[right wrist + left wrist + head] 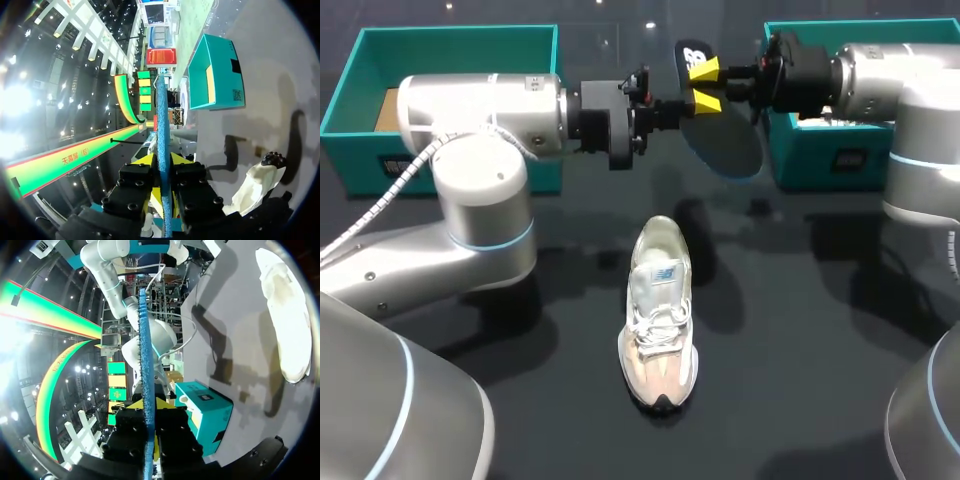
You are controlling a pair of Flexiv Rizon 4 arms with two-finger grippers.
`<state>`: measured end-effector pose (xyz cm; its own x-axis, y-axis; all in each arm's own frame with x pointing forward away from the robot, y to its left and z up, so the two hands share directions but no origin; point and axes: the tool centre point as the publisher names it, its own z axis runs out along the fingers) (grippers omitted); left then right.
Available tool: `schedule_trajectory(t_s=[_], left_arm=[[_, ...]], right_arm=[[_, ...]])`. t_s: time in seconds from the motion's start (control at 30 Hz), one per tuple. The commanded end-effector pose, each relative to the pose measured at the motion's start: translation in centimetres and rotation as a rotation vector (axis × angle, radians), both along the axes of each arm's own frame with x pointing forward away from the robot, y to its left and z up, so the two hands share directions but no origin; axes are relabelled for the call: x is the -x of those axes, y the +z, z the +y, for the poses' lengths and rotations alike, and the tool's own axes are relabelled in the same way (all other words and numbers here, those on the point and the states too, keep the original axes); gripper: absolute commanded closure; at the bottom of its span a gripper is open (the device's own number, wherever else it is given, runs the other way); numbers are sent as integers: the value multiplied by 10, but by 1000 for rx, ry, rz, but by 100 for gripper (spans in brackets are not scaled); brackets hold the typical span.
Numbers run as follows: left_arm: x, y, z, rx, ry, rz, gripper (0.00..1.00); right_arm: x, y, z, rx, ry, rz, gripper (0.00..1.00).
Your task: Take the shoe out of the shoebox, open the shoe tongue, remove and reinsert the insole, then place the shoe into the shoebox
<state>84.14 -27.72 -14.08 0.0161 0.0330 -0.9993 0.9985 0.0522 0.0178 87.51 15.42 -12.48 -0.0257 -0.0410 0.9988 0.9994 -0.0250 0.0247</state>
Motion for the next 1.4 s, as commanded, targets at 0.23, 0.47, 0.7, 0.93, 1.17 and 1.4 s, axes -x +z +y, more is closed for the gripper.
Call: schedule_trajectory(t_s=[0.23,0.47,0.7,0.93,1.17,1.4], left_arm=[[8,3,38,-1,38,20,100],[21,3,63,-12,52,37,100],[36,2,80,0,28,199,100],[49,12,98,72,-6,649,100],[57,15,103,89,-71,875,100],[57,15,103,89,-71,875,100]], right_arm=[[11,0,-20,-17,4,-61,0],[21,-1,-41,21,-23,-81,0],[21,-1,-41,21,-23,-81,0],[21,-1,-41,21,-23,-81,0],[21,-1,-41,21,-23,-81,0],[21,-1,-41,21,-23,-81,0]])
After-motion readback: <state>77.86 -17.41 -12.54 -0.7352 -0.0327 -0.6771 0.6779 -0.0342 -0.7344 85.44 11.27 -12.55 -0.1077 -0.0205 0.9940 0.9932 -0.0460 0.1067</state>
